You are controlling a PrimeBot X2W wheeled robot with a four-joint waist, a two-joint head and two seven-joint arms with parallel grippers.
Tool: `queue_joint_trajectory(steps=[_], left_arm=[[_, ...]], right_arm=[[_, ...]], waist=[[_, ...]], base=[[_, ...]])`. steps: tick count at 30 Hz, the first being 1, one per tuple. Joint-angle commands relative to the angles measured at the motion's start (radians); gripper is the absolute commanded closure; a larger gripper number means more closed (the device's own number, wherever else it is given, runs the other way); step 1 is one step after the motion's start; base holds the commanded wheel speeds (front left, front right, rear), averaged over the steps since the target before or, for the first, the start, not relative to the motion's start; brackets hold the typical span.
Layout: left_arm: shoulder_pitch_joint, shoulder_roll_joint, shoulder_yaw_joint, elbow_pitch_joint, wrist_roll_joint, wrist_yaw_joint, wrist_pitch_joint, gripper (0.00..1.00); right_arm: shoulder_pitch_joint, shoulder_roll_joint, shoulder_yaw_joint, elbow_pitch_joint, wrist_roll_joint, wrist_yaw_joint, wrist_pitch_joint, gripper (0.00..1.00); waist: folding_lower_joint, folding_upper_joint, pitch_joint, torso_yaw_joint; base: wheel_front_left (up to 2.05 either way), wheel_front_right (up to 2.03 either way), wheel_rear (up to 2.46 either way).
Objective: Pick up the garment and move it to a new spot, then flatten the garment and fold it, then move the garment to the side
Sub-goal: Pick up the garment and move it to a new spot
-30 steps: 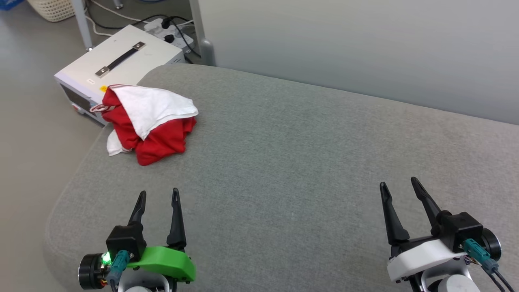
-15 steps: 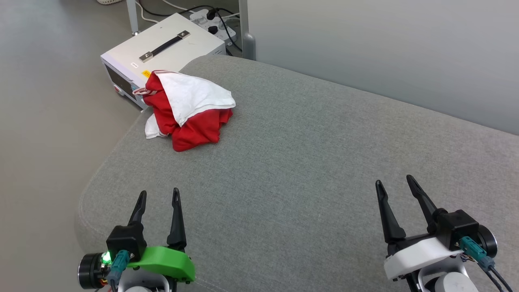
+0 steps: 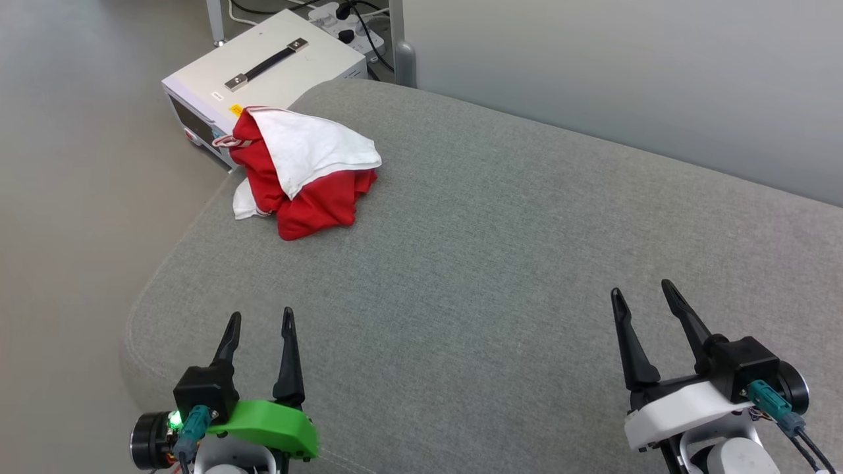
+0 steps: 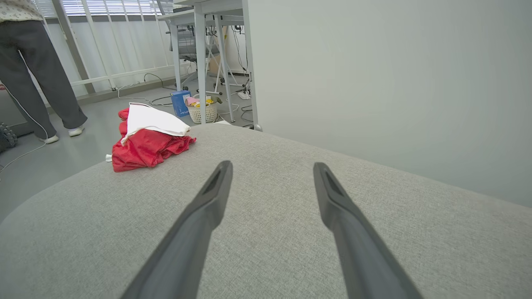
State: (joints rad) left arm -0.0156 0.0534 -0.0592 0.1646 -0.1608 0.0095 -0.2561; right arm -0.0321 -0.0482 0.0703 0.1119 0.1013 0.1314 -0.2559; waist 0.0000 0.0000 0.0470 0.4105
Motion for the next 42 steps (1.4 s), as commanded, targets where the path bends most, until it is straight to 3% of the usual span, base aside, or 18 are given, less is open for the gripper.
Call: queue_joint_trajectory(steps=[1, 6, 10, 14, 18, 23, 27, 32, 40, 41, 42], left_arm=[[-0.026, -0.003, -0.001, 0.008, -0.007, -0.012, -0.006, 0.0], [-0.12, 0.0, 0.033, 0.081, -0.031, -0.054, -0.006, 0.0], [-0.278, 0.058, 0.047, 0.19, -0.047, -0.092, 0.013, 0.0], [-0.459, 0.153, 0.032, 0.302, -0.072, -0.124, 0.161, 0.0], [-0.632, 0.268, -0.045, 0.387, -0.129, -0.139, 0.384, 0.0], [-0.789, 0.441, -0.251, 0.392, -0.343, -0.14, 0.661, 0.0], [-0.859, 0.57, -0.347, 0.382, -0.484, -0.14, 0.8, 0.0], [-0.902, 0.679, -0.427, 0.41, -0.558, -0.14, 0.868, 0.0], [-0.931, 0.705, -0.472, 0.515, -0.587, -0.14, 0.817, 0.0], [-0.933, 0.702, -0.473, 0.528, -0.593, -0.14, 0.813, 0.17], [-0.935, 0.698, -0.475, 0.54, -0.596, -0.14, 0.803, 1.0]], right_arm=[[-0.02, -0.002, -0.002, -0.003, -0.003, -0.001, -0.006, 0.0], [-0.054, -0.002, -0.001, -0.01, -0.025, -0.001, -0.006, 0.0], [-0.089, -0.002, 0.004, -0.012, -0.041, -0.001, -0.006, 0.0], [-0.125, -0.002, 0.018, -0.014, -0.061, -0.001, -0.006, 0.0], [-0.164, -0.002, 0.021, -0.024, -0.07, -0.001, -0.006, 0.0], [-0.207, -0.002, 0.026, -0.032, -0.073, -0.001, -0.006, 0.0], [-0.234, -0.002, 0.047, -0.033, -0.064, -0.001, -0.006, 0.0], [-0.253, -0.002, 0.066, -0.032, -0.055, -0.001, -0.006, 0.0], [-0.26, -0.002, 0.069, -0.028, -0.054, -0.001, -0.006, 0.0], [-0.261, -0.002, 0.068, -0.026, -0.056, -0.001, -0.006, 0.0], [-0.262, -0.002, 0.066, -0.024, -0.057, -0.001, -0.006, 0.0]], waist=[[0.0, 0.0, 0.023, -0.013], [0.0, 0.0, 0.101, -0.054], [0.0, 0.0, 0.177, -0.104], [0.0, 0.0, 0.255, -0.164], [0.0, 0.0, 0.329, -0.219], [0.0, 0.0, 0.408, -0.276], [0.0, 0.0, 0.453, -0.314], [0.0, 0.0, 0.489, -0.346], [0.0, 0.0, 0.503, -0.355], [0.0, 0.0, 0.503, -0.353], [0.0, 0.0, 0.501, -0.35]], base=[[0.0, 0.0, 0.0], [0.0, 0.0, 0.0], [0.0, 0.0, 0.0], [0.0, 0.0, 0.0], [0.0, 0.0, 0.0], [0.0, 0.0, 0.0], [0.0, 0.0, 0.0], [0.0, 0.0, 0.0], [0.0, 0.0, 0.0], [0.0, 0.0, 0.0], [0.0, 0.0, 0.0]])
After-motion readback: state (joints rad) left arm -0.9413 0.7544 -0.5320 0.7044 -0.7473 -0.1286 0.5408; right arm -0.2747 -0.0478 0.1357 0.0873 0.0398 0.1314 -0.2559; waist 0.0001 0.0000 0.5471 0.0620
